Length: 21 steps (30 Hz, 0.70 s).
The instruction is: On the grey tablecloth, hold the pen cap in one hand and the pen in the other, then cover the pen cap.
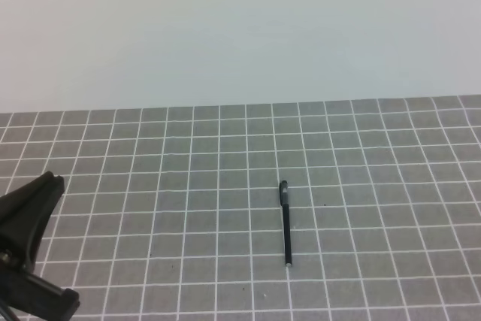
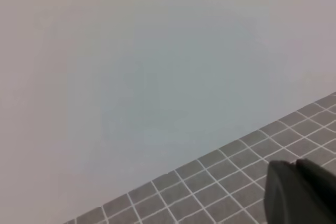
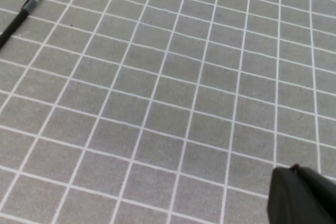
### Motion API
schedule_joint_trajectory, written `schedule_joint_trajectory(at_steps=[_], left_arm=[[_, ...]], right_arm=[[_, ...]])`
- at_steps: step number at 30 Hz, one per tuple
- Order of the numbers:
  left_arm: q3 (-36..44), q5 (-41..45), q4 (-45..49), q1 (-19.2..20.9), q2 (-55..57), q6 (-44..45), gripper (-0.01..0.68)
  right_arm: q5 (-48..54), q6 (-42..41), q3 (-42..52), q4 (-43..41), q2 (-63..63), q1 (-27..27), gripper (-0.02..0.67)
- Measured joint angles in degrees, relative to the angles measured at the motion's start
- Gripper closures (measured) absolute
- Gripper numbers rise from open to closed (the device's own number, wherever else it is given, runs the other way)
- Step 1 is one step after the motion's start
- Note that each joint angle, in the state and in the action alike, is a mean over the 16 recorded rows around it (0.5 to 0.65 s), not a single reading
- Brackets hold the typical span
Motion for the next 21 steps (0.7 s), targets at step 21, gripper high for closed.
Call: schedule_joint_trajectory(at_steps=[21], left_arm=[[0.00, -0.40, -6.40, -0.99, -1.31, -7.86, 0.672]], right_arm=[[0.00, 0.00, 0.00, -0.11, 0.00, 0.00, 0.645]])
